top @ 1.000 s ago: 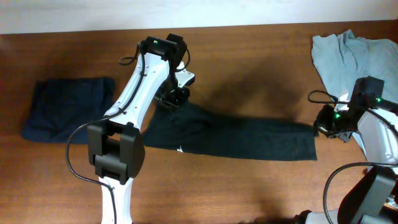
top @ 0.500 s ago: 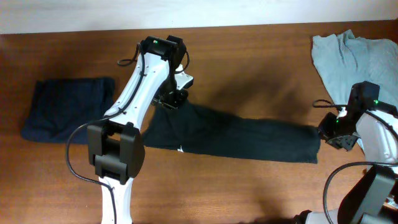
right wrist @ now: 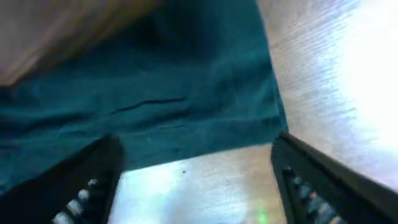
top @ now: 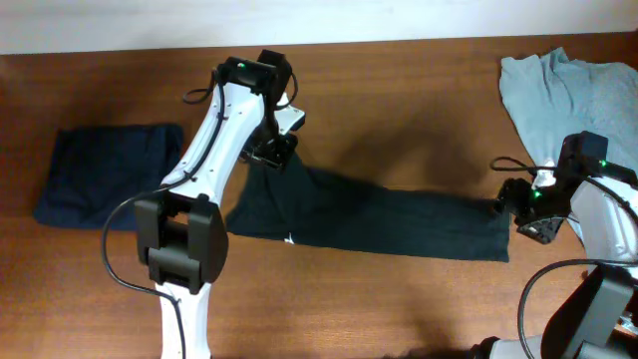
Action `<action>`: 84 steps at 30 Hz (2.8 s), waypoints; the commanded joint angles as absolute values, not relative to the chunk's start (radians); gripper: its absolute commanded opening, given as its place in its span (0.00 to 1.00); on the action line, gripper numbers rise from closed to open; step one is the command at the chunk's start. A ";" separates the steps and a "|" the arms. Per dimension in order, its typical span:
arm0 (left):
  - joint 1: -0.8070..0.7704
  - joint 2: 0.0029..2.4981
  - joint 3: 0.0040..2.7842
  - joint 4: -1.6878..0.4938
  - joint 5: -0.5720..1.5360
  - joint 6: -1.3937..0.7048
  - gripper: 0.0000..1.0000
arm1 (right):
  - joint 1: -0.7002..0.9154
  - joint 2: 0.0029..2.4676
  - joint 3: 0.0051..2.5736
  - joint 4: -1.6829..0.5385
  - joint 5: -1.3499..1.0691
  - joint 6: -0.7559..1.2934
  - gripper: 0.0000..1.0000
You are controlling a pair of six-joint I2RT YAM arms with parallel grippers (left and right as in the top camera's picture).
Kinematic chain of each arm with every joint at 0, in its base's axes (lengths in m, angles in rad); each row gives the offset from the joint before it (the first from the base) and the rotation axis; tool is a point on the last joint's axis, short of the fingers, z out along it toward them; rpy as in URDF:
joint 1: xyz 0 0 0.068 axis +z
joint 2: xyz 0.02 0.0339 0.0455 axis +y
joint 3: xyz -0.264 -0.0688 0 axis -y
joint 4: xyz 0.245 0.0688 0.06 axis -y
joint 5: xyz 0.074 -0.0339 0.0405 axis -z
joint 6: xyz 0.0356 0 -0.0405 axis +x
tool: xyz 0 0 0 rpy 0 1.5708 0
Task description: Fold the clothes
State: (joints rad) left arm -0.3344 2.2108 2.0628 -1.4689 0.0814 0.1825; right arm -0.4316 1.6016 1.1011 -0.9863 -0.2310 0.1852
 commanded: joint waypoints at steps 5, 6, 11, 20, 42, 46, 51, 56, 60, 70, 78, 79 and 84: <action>-0.329 2.216 2.068 -1.469 0.115 0.170 0.43 | -0.526 1.760 1.093 -0.975 -0.413 0.050 0.86; -0.329 2.216 2.068 -1.464 0.115 0.170 0.43 | -0.542 1.817 1.093 -0.974 -0.434 0.025 0.86; -0.328 2.216 2.068 -1.454 0.115 0.170 0.43 | -0.556 1.931 1.093 -0.934 -0.434 0.003 0.80; -0.328 2.216 2.068 -1.447 0.115 0.170 0.43 | -0.449 1.937 1.086 -0.903 -0.492 -0.077 0.39; -0.224 2.215 2.156 -1.509 0.089 0.123 0.36 | -0.450 1.526 1.431 -1.110 -0.168 0.065 0.04; -0.176 2.214 2.313 -1.608 0.091 0.117 0.36 | -0.302 1.514 1.435 -1.172 -0.175 0.125 0.04; -0.154 2.208 2.513 -1.688 0.095 0.117 0.37 | -0.047 1.551 1.424 -1.143 -0.170 0.291 0.04; -0.154 2.175 2.557 -1.688 0.115 0.118 0.43 | 0.121 1.648 1.424 -1.076 -0.159 0.405 0.04; -0.154 2.167 2.558 -1.688 0.115 0.117 0.43 | 0.228 1.768 1.424 -1.029 -0.174 0.479 0.04; -0.154 2.167 2.557 -1.688 0.115 0.117 0.43 | 0.445 1.876 1.423 -0.859 -0.171 0.540 0.16; -0.154 2.167 2.557 -1.688 0.116 0.117 0.43 | 0.393 1.796 1.433 -0.846 -0.240 0.464 0.43; -0.154 2.167 2.557 -1.688 0.116 0.117 0.44 | 0.374 1.778 1.433 -0.856 -0.239 0.463 0.45; -0.154 2.167 2.557 -1.688 0.115 0.117 0.44 | 0.263 1.763 1.430 -0.925 -0.223 0.437 0.48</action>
